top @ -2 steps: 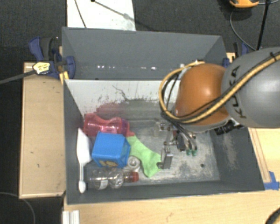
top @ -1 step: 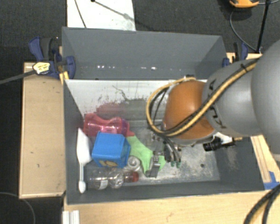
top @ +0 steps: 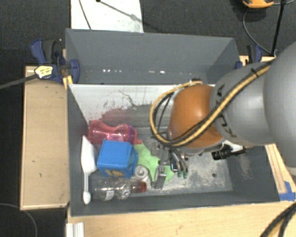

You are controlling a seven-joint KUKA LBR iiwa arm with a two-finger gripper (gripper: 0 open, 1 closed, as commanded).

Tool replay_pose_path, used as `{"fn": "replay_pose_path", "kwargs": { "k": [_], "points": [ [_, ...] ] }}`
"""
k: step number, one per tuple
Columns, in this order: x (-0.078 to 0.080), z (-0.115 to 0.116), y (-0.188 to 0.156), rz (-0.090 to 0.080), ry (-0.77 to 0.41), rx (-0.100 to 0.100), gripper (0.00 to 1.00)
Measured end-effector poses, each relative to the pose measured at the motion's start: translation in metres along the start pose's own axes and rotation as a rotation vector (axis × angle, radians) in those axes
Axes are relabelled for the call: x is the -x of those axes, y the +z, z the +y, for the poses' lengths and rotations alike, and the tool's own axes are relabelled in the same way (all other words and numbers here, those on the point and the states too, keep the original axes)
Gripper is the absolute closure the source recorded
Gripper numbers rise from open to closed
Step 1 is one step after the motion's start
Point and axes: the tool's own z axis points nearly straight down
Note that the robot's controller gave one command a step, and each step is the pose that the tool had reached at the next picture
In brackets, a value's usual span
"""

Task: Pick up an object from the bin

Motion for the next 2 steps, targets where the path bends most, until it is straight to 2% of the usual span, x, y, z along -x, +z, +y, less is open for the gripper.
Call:
{"fn": "replay_pose_path", "kwargs": {
  "k": [1,2],
  "points": [
    [-0.009,-0.013,-0.008,-0.001,0.087,0.001,0.00],
    [-0.012,-0.023,0.035,-0.002,0.239,0.001,0.00]
  ]
}}
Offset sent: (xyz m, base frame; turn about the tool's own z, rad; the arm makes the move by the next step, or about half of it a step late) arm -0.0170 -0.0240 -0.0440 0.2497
